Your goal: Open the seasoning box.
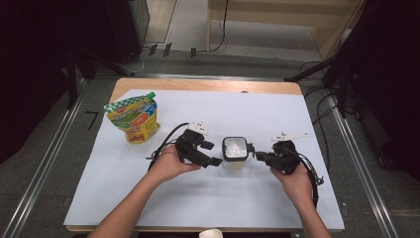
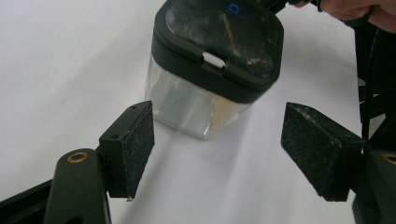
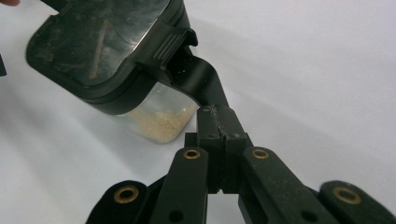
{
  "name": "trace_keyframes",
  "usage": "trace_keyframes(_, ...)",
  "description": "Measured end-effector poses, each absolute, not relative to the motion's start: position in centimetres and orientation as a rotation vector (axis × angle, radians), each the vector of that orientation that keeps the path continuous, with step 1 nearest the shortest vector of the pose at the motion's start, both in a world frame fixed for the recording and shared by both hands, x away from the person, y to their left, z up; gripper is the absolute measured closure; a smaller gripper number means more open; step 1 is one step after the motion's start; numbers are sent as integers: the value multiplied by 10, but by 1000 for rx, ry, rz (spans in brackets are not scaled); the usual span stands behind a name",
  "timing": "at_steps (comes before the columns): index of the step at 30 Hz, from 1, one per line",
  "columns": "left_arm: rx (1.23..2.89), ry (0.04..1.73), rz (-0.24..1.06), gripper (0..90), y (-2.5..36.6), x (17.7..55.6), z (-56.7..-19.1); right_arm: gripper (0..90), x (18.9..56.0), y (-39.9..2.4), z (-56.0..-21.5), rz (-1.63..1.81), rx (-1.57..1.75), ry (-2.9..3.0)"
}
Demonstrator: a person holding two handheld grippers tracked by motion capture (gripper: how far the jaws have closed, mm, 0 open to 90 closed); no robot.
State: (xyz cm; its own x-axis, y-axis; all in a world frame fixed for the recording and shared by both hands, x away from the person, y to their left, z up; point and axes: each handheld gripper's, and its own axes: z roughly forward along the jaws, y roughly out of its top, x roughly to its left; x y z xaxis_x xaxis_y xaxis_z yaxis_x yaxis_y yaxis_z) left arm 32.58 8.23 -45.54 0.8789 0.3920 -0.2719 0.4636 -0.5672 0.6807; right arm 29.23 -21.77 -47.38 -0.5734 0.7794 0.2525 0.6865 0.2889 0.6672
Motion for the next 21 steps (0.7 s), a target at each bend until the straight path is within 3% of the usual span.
trace_keyframes(17, 2269, 520, -98, 268, 63, 333, -461, 900, 294, -217, -475, 1148, 1396, 2413)
trace_keyframes(21, 2289, 514, -72, 230, 58, 333, -460, 900, 294, -216, -476, 1147, 1400, 2410)
